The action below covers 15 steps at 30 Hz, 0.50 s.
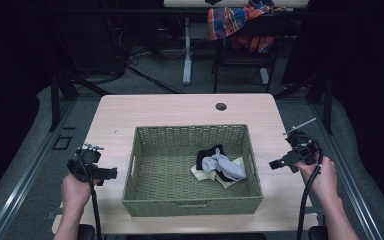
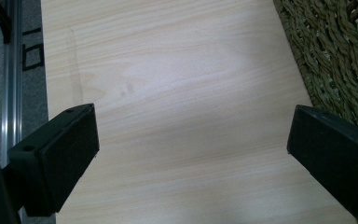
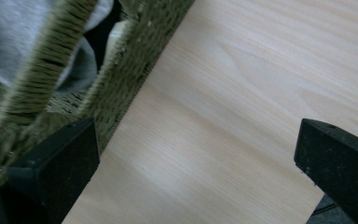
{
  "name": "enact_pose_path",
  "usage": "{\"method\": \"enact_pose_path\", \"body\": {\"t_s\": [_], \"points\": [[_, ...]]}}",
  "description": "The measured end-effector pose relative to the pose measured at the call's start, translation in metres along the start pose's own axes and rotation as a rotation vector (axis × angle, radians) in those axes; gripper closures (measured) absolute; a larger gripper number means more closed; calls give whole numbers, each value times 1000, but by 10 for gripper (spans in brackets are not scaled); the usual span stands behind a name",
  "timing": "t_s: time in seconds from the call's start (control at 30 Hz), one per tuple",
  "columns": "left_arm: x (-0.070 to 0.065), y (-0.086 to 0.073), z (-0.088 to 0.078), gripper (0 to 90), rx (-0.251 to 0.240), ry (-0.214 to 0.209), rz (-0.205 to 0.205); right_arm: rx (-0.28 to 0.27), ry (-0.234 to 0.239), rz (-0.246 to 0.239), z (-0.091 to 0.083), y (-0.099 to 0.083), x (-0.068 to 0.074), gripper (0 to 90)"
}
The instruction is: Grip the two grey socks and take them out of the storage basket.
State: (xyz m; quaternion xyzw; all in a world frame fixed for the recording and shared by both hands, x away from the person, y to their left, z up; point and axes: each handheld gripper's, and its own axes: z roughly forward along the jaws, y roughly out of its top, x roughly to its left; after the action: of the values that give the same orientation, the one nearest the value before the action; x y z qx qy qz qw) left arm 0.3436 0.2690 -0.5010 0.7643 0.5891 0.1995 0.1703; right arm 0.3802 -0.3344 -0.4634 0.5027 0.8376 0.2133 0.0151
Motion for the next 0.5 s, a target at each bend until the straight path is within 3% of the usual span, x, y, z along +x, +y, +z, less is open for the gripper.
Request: {"method": "enact_pose_path", "body": {"t_s": [0.33, 0.5], "points": [[1, 0, 0, 21, -3, -3, -2, -24, -8, -33, -13, 12, 16, 0], [0, 0, 0, 20, -4, -6, -2, -16, -22, -75, -23, 21, 27, 0]]}}
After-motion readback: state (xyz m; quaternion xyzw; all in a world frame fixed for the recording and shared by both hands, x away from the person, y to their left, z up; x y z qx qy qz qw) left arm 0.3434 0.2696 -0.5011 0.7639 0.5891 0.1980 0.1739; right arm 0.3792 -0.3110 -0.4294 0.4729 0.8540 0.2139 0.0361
